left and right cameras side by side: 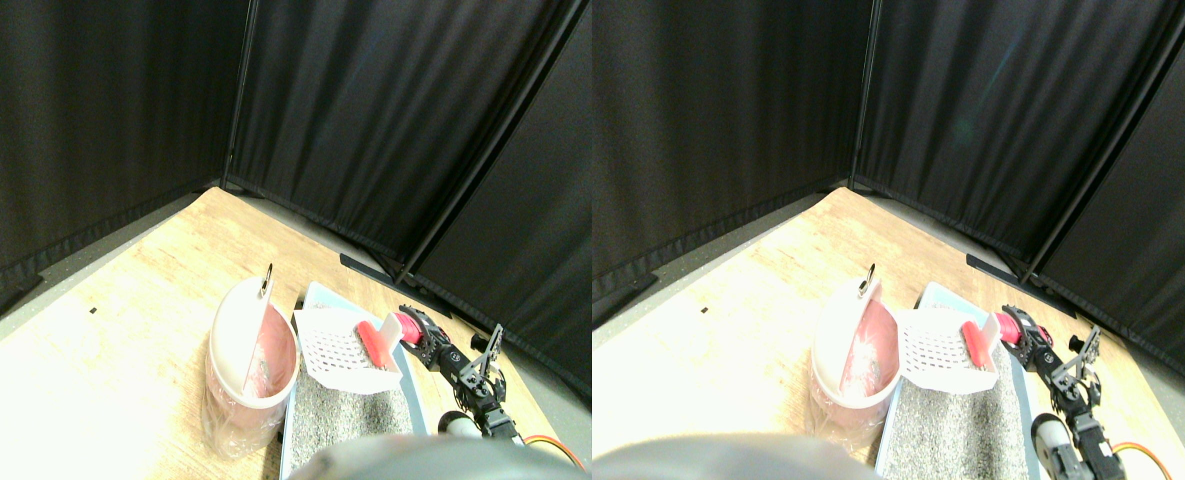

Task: Scoop (unimanual)

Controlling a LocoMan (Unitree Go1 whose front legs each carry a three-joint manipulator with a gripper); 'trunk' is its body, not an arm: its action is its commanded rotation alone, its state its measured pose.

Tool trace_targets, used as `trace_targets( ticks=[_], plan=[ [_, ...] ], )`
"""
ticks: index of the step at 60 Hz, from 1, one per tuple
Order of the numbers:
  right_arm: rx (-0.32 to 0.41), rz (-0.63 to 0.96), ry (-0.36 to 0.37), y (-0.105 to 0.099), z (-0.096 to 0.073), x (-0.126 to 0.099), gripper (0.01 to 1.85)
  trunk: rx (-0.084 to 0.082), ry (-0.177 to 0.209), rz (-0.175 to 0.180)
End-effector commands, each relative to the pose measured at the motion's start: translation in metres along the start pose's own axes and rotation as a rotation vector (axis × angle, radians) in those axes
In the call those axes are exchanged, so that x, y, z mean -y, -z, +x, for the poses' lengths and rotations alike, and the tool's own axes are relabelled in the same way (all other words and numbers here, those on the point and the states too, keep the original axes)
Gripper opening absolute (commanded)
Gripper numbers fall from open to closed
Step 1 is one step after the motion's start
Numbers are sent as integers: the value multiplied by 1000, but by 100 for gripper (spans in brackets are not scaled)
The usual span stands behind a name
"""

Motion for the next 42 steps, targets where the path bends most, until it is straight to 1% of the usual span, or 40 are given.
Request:
trace_targets(
  ticks=[1, 6, 12, 24, 25, 27, 34, 35, 42],
  plan=[
    [61, -39, -14, -16, -2, -7, 5, -14, -22, -1],
    [47, -58, -14, -20, -4, -9, 5, -12, -24, -2],
    [24, -117, -37, -25, -4, -13, 5, -12, -24, -2],
    [8, -180, -41, -25, -2, -17, 5, -12, -24, -2],
    [9, -187, -48, -25, -1, -18, 5, -16, -34, -11],
    [2, -199, -49, -25, -1, -19, 5, -16, -34, -11],
    [-13, -210, -46, -26, 1, -21, 5, -18, -33, -13],
    [-27, -212, -39, -26, 1, -22, 5, -18, -34, -13],
    [-57, -212, -13, -25, 3, -23, 5, -18, -36, -14]
  ],
)
